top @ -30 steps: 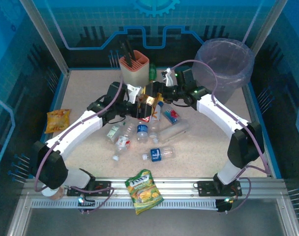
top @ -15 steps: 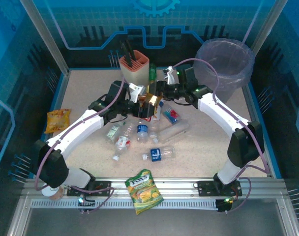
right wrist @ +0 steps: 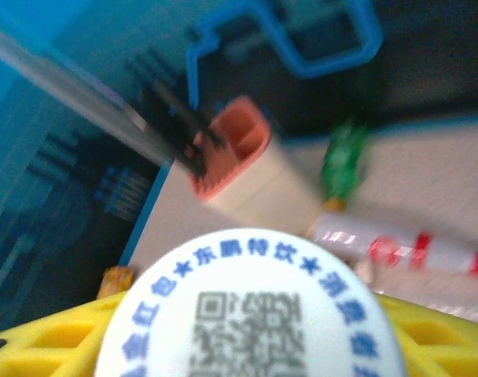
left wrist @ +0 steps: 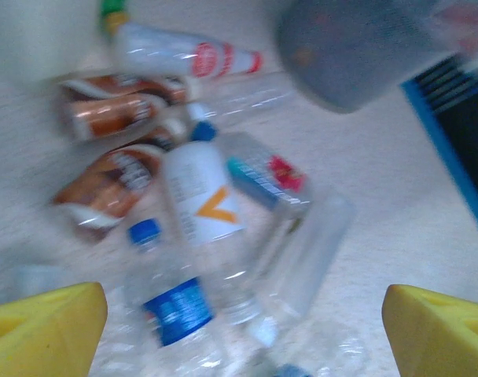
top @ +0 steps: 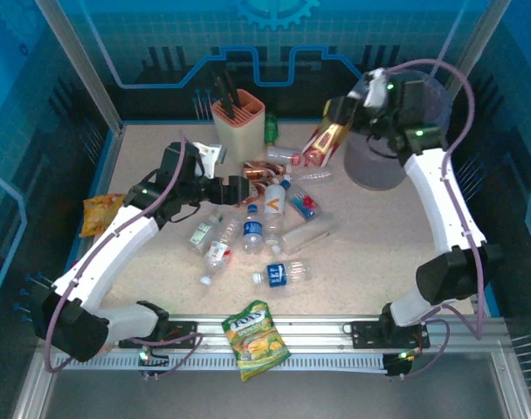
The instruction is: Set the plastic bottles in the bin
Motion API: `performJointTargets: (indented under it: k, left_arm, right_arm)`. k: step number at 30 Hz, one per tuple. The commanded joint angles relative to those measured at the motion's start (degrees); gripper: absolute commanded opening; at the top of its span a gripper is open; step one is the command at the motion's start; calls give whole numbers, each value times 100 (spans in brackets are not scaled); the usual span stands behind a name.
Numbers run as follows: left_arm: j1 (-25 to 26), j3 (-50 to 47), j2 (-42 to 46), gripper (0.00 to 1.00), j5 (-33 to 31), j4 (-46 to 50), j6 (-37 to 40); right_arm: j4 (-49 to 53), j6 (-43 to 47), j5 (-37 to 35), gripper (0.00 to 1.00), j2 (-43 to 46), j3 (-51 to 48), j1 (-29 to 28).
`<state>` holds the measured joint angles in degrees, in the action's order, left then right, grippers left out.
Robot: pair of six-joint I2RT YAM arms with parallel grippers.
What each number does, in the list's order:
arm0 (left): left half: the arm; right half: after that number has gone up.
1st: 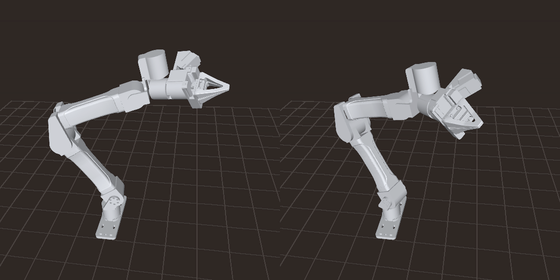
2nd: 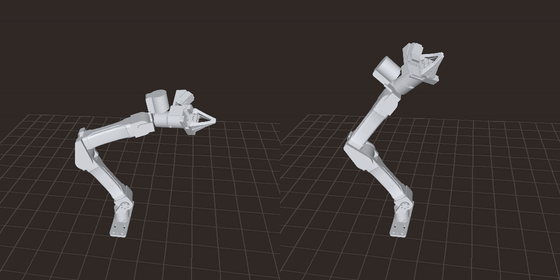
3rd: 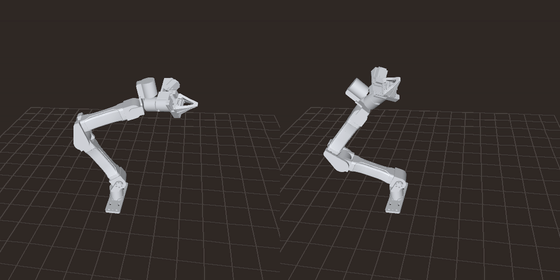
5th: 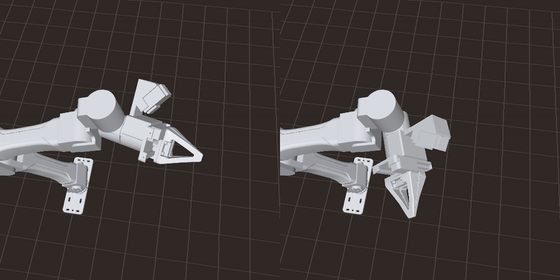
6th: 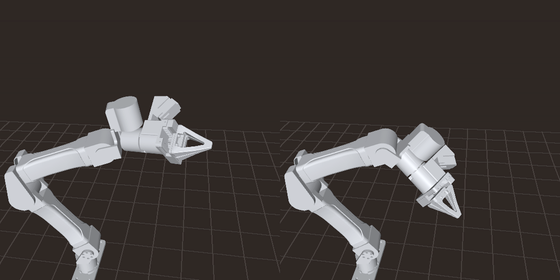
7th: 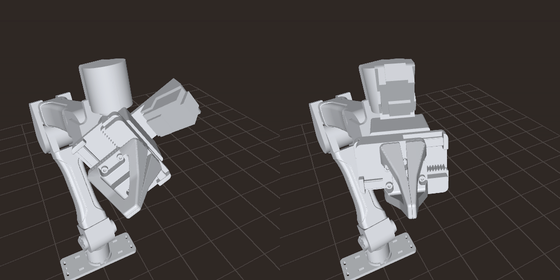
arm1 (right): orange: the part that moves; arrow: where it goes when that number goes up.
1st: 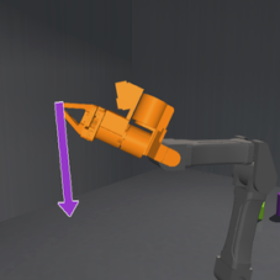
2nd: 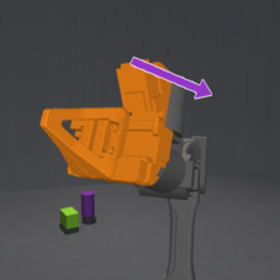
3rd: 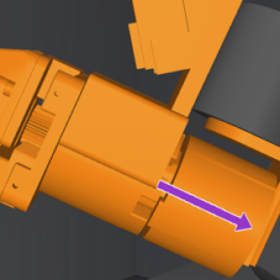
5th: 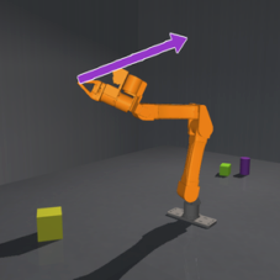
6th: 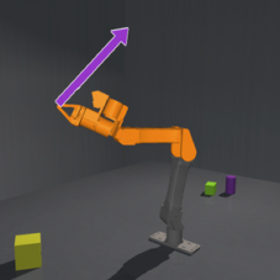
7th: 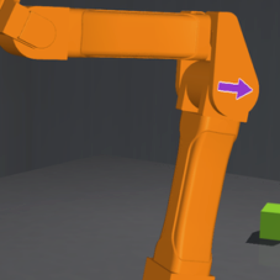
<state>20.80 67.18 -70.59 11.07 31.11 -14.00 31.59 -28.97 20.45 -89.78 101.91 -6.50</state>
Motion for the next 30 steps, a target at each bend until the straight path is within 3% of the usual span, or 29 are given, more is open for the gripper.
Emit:
performJointTargets:
  k: [1, 7, 13, 22, 30]
  left_arm:
    - [-161, -249, -88, 91, -1185, 977, 217]
    - [-290, -653, -371, 93, -1906, 1079, 369]
    - [-515, -959, -529, 94, -1675, 800, 358]
    - [-566, -1154, -1016, 96, -1422, 753, 386]
    - [-915, -1310, -1123, 87, -1174, 916, 74]
  right_arm:
    - [465, 477, -596, 42, 81, 681, 430]
    - [219, 529, -1463, 35, -354, 1278, 1103]
    - [97, 718, -2400, 28, -1048, 1647, 1379]
    - [374, 930, -2645, 29, -2063, 2078, 1393]
    - [1051, 1219, -2981, 33, -2779, 2192, 1381]
